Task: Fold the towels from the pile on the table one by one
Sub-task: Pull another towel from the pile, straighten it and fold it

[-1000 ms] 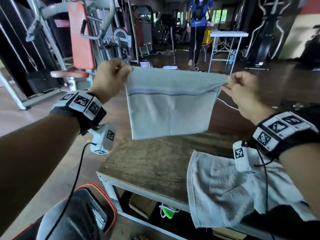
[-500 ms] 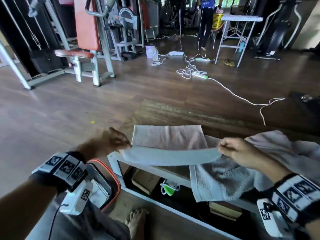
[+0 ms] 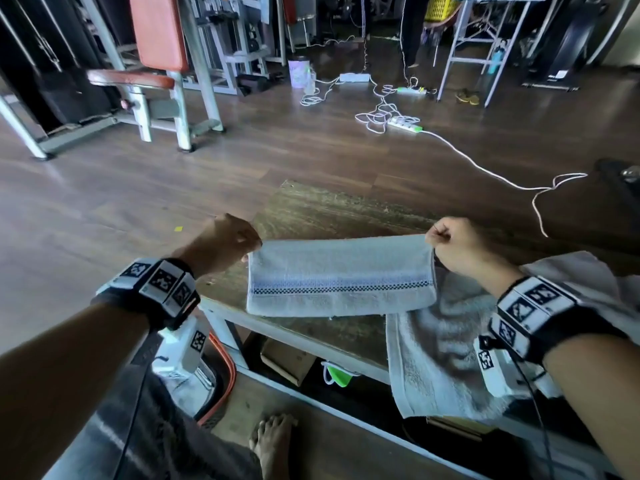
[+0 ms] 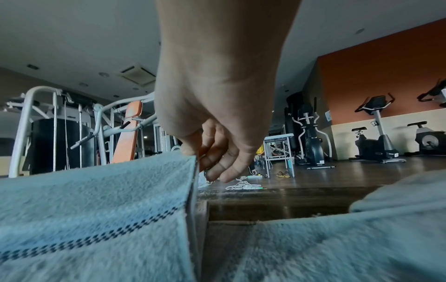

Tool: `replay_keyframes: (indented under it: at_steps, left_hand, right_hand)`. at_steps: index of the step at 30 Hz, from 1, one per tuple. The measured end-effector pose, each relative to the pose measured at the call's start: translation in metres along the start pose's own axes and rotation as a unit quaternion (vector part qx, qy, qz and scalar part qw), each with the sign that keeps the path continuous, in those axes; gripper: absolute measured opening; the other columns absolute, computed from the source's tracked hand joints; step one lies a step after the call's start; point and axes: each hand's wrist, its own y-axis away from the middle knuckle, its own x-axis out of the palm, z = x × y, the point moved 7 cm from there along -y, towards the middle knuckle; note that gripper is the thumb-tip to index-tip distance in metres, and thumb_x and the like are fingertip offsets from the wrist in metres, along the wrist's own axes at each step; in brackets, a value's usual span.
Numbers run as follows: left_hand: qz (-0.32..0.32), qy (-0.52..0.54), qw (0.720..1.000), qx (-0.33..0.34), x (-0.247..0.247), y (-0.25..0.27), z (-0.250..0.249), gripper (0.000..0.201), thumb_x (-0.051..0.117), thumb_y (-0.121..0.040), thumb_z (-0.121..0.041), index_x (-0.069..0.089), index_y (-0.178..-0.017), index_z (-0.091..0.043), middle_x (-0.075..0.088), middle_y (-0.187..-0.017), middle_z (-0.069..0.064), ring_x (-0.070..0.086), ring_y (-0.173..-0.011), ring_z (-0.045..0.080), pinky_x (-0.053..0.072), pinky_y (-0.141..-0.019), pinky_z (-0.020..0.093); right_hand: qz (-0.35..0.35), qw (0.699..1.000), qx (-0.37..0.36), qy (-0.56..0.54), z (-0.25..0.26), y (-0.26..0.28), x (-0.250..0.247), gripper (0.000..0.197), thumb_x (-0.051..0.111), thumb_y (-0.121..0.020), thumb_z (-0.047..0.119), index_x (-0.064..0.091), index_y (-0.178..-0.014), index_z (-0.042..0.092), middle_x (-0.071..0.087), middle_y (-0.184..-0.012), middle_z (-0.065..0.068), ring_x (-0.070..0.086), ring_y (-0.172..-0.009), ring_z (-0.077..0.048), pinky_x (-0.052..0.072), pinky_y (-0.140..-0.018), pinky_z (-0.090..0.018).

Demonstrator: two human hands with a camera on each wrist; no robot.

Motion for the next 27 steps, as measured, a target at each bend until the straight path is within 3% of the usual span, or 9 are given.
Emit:
replay_keyframes:
  at_steps: [4,7,10,13,16,19,22,24,27]
  left_hand:
    - [-0.019,-0.019,0.999,-0.035,0.016,-0.034,0.019,0.009,0.07,-0.087,-0.014,0.077,-0.086,-0.008,0.074,-0.081,0.006,0.064,-0.064,0.004,0.043,-0.056,0.012]
    - [-0.01,-0.038,0.998,-0.046,0.032,-0.051,0.031,0.008,0.07,-0.087,-0.017,0.076,-0.086,-0.013,0.074,-0.088,0.003,0.066,-0.076,0.013,0.046,-0.068,0.02]
    - [0.018,-0.063,0.997,-0.051,0.047,-0.059,0.041,0.008,0.068,-0.089,-0.02,0.073,-0.092,-0.015,0.068,-0.088,0.0,0.063,-0.082,0.016,0.045,-0.074,0.024]
    - [0.039,-0.056,0.997,-0.047,0.055,-0.063,0.048,0.013,0.072,-0.086,-0.021,0.07,-0.098,-0.016,0.07,-0.093,0.002,0.066,-0.086,0.02,0.049,-0.076,0.028]
    - [0.071,-0.097,0.992,-0.03,0.057,-0.065,0.046,0.016,0.071,-0.089,-0.024,0.072,-0.099,-0.012,0.067,-0.091,-0.001,0.064,-0.084,0.016,0.046,-0.075,0.024]
    - [0.079,-0.113,0.99,-0.021,0.05,-0.067,0.04,0.014,0.072,-0.087,-0.024,0.074,-0.092,-0.01,0.072,-0.093,0.003,0.066,-0.083,0.017,0.051,-0.075,0.025]
    - [0.042,-0.108,0.993,-0.011,0.03,-0.067,0.03,0.008,0.074,-0.085,-0.023,0.074,-0.084,-0.015,0.073,-0.088,0.003,0.068,-0.08,0.017,0.055,-0.074,0.029]
    - [-0.013,-0.093,0.996,-0.004,0.008,-0.063,0.023,0.007,0.073,-0.084,-0.026,0.072,-0.08,-0.02,0.073,-0.085,0.0,0.068,-0.076,0.017,0.057,-0.073,0.032]
    - [-0.12,-0.069,0.99,0.02,-0.031,-0.046,0.015,0.006,0.071,-0.083,-0.029,0.068,-0.079,-0.025,0.071,-0.083,-0.005,0.063,-0.069,0.013,0.056,-0.068,0.032]
  right_hand:
    - [-0.015,0.999,0.007,0.046,0.008,-0.03,0.02,0.013,0.059,-0.095,0.011,0.066,-0.084,0.01,0.064,-0.081,-0.005,0.059,-0.079,-0.023,0.042,-0.068,-0.028]
    - [-0.005,0.998,0.024,0.06,0.004,-0.045,0.037,0.011,0.058,-0.095,0.005,0.066,-0.088,0.001,0.063,-0.087,-0.009,0.055,-0.077,-0.021,0.039,-0.067,-0.027]
    - [-0.005,0.996,0.016,0.089,-0.005,-0.056,0.052,0.009,0.062,-0.091,0.005,0.068,-0.084,0.005,0.071,-0.09,-0.008,0.062,-0.081,-0.023,0.052,-0.071,-0.032]
    - [0.013,0.994,-0.007,0.104,-0.012,-0.059,0.065,0.012,0.068,-0.091,0.016,0.07,-0.101,0.009,0.072,-0.099,-0.006,0.066,-0.094,-0.026,0.053,-0.082,-0.033]
    - [0.026,0.987,-0.048,0.148,-0.006,-0.06,0.069,0.011,0.068,-0.091,0.016,0.072,-0.083,0.01,0.072,-0.083,-0.003,0.067,-0.082,-0.024,0.052,-0.071,-0.031]
    - [0.028,0.984,-0.042,0.169,0.0,-0.064,0.065,0.019,0.068,-0.091,0.015,0.067,-0.072,0.014,0.066,-0.075,0.002,0.063,-0.074,-0.02,0.052,-0.067,-0.032]
    - [0.001,0.99,-0.051,0.135,0.016,-0.066,0.053,0.022,0.063,-0.09,0.008,0.06,-0.07,0.015,0.061,-0.073,0.002,0.061,-0.075,-0.025,0.045,-0.062,-0.03]
    - [-0.021,0.994,-0.06,0.09,0.032,-0.066,0.04,0.014,0.06,-0.091,0.005,0.059,-0.077,0.011,0.059,-0.075,-0.001,0.057,-0.075,-0.027,0.041,-0.059,-0.029]
    - [-0.073,0.993,-0.089,0.034,0.062,-0.056,0.013,0.006,0.058,-0.092,0.006,0.061,-0.087,0.007,0.059,-0.08,-0.002,0.054,-0.076,-0.024,0.032,-0.052,-0.02]
